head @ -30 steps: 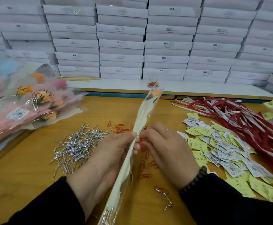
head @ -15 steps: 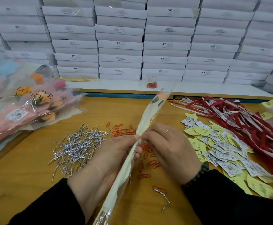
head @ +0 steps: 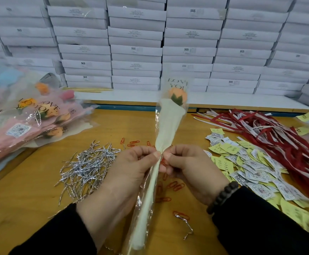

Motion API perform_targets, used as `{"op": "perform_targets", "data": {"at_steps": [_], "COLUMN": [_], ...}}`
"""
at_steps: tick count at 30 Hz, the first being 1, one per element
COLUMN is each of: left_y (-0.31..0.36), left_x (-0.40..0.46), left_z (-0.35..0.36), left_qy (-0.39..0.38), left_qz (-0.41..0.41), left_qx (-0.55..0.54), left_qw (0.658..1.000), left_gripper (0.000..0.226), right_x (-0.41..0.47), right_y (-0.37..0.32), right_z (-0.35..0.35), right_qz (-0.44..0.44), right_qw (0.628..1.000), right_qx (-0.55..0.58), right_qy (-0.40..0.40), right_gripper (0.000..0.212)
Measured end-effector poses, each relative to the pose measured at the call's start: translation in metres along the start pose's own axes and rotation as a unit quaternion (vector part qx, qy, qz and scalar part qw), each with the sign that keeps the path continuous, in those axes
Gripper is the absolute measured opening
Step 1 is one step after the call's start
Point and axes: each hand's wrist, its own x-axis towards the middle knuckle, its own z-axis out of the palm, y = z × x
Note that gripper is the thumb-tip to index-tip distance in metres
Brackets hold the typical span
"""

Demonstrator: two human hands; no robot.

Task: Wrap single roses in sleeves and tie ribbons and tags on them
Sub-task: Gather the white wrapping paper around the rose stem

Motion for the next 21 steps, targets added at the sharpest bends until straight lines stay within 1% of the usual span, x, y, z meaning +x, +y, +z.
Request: {"op": "perform_targets", "data": {"at_steps": [4, 6, 7, 9, 12, 14, 17, 21], "left_y": [-0.002, -0.004, -0.004, -0.004, -0.004, -0.004, -0.004, -0.004], "left_x": [0.0, 0.001, 0.001, 0.0, 0.0, 0.001, 0.001, 0.001], "left_z": [0.001, 0.002, 0.003, 0.003, 0.001, 0.0, -0.001, 0.0], "left_qy": [-0.004, -0.009, -0.01, -0.017, -0.023, -0.021, -0.009, -0.011], "left_qz": [0.001, -0.002, -0.004, -0.004, 0.003, 0.007, 0.001, -0.003], "left_qx": [0.015, 0.004, -0.004, -0.022, -0.043, -0.043, -0.043, -0.03], "left_qw": [1.0, 1.0, 1.0, 1.0, 0.999, 0.999, 0.999, 0.999], "left_gripper": [0.005, 0.01, 0.009, 0.001, 0.01, 0.014, 0.017, 0.016], "right_x": [0.002, 0.003, 0.003, 0.004, 0.004, 0.004, 0.001, -0.001], "right_y": [-0.004, -0.004, -0.004, -0.004, -0.001, 0.003, 0.011, 0.015], "right_z": [-0.004, -0.006, -0.006, -0.007, -0.004, -0.001, 0.005, 0.01], "right_qz": [0.108, 0.149, 0.163, 0.171, 0.13, 0.085, 0.019, -0.065], "right_qw": [0.987, 0.976, 0.971, 0.966, 0.973, 0.983, 0.991, 0.989], "right_qx": [0.108, 0.144, 0.158, 0.179, 0.187, 0.163, 0.12, 0.04], "right_qy": [-0.051, -0.069, -0.076, -0.076, -0.038, 0.0, 0.048, 0.125], "right_gripper": [0.029, 0.03, 0.031, 0.032, 0.021, 0.014, 0.015, 0.017]}}
